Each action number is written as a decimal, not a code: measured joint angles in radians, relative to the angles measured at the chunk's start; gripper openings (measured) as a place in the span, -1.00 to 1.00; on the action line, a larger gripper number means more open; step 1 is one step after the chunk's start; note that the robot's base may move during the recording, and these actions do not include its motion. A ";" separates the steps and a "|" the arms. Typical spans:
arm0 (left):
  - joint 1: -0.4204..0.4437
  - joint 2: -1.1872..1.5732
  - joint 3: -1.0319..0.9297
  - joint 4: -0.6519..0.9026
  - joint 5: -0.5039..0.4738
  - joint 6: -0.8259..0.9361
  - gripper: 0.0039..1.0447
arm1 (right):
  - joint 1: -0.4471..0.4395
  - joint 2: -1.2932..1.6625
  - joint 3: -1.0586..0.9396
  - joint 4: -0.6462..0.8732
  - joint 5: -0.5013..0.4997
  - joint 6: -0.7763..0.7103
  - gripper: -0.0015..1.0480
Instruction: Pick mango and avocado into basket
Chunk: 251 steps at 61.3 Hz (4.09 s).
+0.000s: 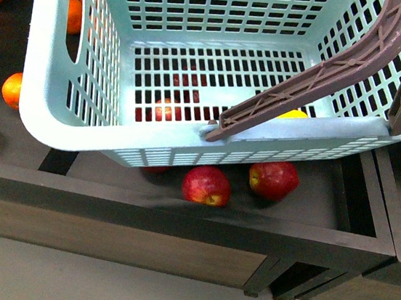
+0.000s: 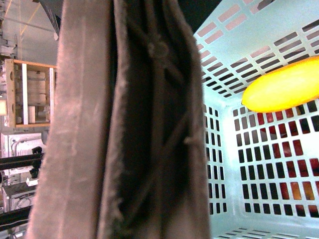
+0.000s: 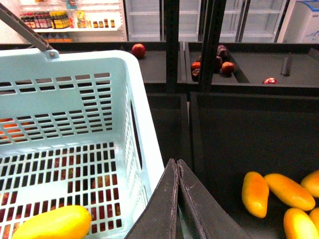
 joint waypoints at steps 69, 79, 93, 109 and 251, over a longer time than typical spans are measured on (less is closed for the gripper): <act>0.000 0.000 0.000 0.000 0.000 0.000 -0.72 | -0.089 -0.290 -0.186 -0.100 -0.089 -0.002 0.83; -0.011 0.000 0.000 0.000 0.004 0.001 -0.72 | -0.090 -0.290 -0.186 -0.100 -0.088 -0.002 0.83; -0.013 0.000 0.000 0.000 0.012 -0.008 -0.72 | -0.091 -0.291 -0.186 -0.099 -0.089 -0.002 0.83; -0.003 -0.001 0.000 0.002 -0.005 -0.003 -0.72 | -0.091 -0.290 -0.186 -0.098 -0.089 -0.002 0.83; 0.000 -0.001 -0.001 0.002 -0.001 0.001 -0.72 | -0.092 -0.290 -0.186 -0.096 -0.092 -0.003 0.83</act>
